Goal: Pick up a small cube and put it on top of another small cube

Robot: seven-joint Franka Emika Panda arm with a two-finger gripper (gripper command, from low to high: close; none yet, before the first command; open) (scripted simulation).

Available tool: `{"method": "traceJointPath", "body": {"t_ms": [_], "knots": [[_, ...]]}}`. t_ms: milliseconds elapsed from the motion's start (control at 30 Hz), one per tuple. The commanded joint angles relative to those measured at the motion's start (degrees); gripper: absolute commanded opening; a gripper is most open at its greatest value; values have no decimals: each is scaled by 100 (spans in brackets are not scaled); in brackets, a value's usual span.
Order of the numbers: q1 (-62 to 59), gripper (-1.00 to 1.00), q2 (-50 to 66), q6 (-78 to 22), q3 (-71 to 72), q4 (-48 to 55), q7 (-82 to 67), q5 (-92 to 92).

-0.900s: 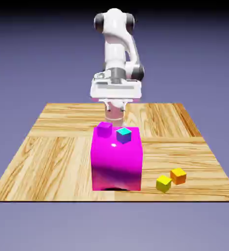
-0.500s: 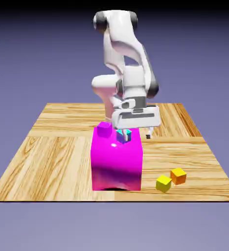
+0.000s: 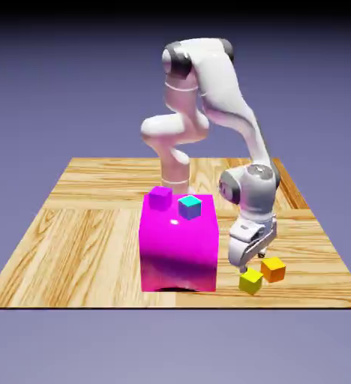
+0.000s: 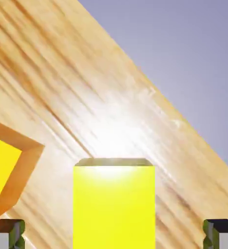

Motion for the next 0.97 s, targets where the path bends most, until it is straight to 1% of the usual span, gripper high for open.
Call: {"method": "traceJointPath", "body": {"t_ms": [0, 67, 100, 133, 167, 333, 600, 633, 800, 833, 867, 933], "knots": [[30, 0, 208, 159, -36, 49, 22, -30], [91, 0, 623, 476, -107, 147, 66, -89], [95, 0, 653, 499, -112, 154, 69, -93], [95, -100, 653, 499, -112, 154, 69, -93], [95, -100, 653, 499, -112, 154, 69, -93], [-56, -100, -384, -294, 66, -91, -41, 55], [-547, -100, -1168, -1002, 1582, -236, 1622, -359], [-547, -100, -1168, -1002, 1582, -236, 1622, -359], [-137, -100, -154, -126, 1058, -138, 2093, -1014], [-137, 100, -154, -126, 1058, -138, 2093, -1014], [-137, 100, -154, -126, 1058, -138, 2093, -1014], [-305, 100, -568, -484, 1272, -178, 1900, -746]]}}
